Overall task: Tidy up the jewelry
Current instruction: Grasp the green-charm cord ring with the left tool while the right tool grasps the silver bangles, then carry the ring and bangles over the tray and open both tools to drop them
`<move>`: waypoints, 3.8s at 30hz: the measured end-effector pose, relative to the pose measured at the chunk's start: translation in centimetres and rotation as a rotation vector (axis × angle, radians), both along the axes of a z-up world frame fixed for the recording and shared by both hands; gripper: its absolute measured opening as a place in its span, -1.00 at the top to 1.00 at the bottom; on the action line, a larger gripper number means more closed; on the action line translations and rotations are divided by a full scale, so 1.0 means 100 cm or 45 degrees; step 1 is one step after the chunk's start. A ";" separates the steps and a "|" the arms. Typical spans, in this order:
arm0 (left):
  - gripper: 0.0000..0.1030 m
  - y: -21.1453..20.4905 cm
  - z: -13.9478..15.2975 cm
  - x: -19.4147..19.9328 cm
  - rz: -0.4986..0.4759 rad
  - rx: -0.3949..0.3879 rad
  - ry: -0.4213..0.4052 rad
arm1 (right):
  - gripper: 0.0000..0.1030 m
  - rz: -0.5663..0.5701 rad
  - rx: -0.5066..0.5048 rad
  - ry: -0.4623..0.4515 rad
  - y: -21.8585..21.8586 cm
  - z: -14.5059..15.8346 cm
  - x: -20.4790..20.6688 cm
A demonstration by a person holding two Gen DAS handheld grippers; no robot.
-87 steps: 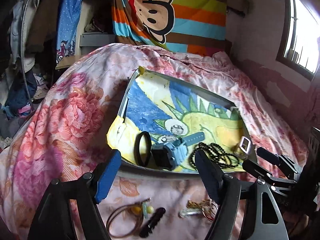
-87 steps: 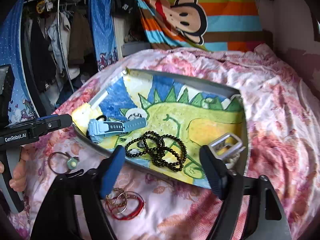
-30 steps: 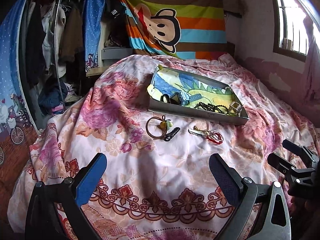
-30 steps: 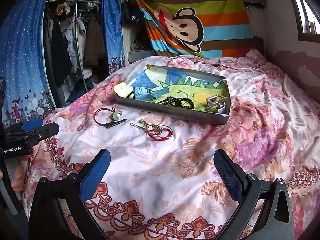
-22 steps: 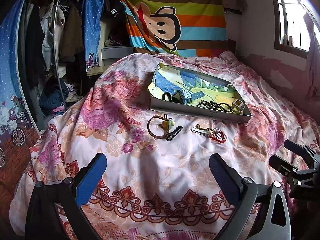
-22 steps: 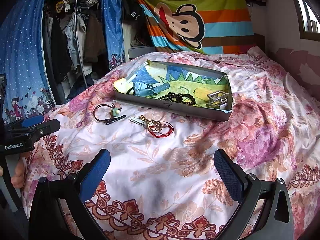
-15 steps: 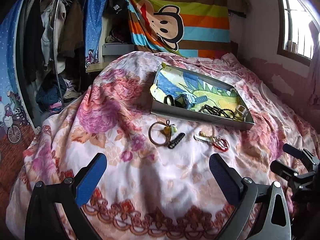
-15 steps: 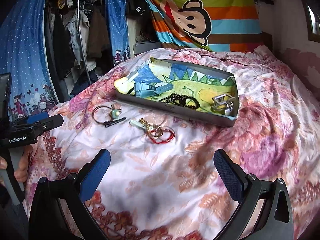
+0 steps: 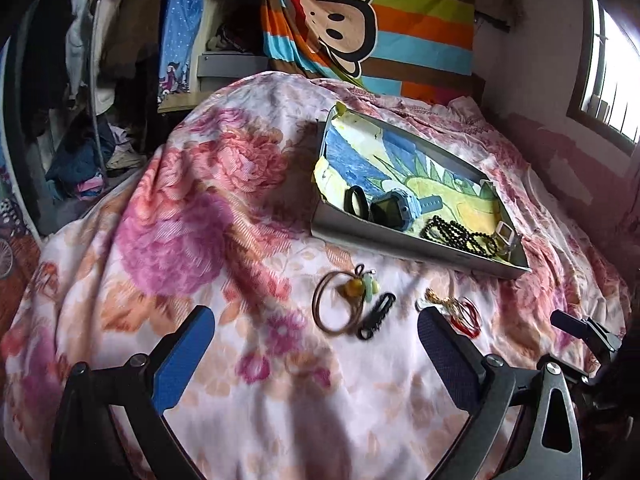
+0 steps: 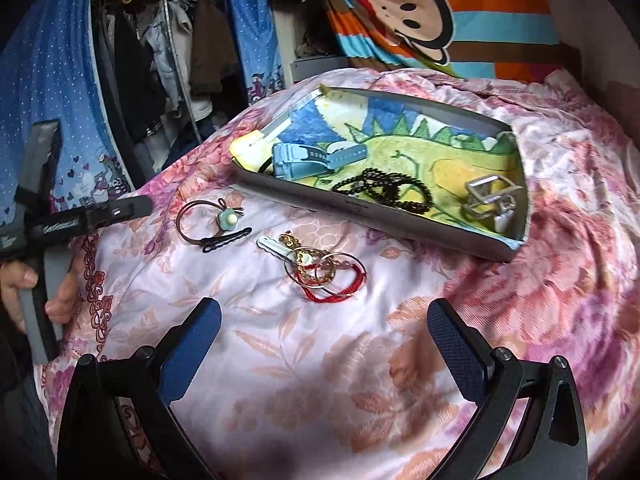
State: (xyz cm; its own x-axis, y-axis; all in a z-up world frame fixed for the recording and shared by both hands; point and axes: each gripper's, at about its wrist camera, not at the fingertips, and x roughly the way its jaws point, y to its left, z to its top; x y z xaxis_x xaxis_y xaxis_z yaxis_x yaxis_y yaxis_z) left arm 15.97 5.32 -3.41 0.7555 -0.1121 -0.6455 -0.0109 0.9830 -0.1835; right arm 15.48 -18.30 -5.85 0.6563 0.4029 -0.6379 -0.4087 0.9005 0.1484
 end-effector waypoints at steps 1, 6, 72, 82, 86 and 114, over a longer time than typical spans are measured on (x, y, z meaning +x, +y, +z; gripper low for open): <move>-0.82 -0.002 -0.001 0.005 -0.009 0.010 0.006 | -0.95 0.016 0.000 0.003 0.002 -0.002 0.002; -0.53 -0.009 -0.011 0.023 -0.055 0.019 0.050 | -0.48 0.076 -0.008 0.039 0.013 -0.012 0.017; 0.94 -0.049 0.045 0.054 -0.196 0.060 -0.291 | 0.24 0.020 0.123 -0.182 0.003 0.011 0.056; 0.94 -0.065 0.043 0.120 -0.167 0.047 -0.294 | 0.24 -0.080 0.063 -0.158 0.000 0.025 0.133; 0.94 -0.060 0.030 0.140 -0.150 0.003 -0.211 | 0.24 -0.107 0.048 -0.101 0.012 0.009 0.151; -0.85 -0.035 0.035 0.117 -0.039 -0.169 -0.114 | -0.65 -0.257 0.004 -0.186 -0.008 0.037 0.101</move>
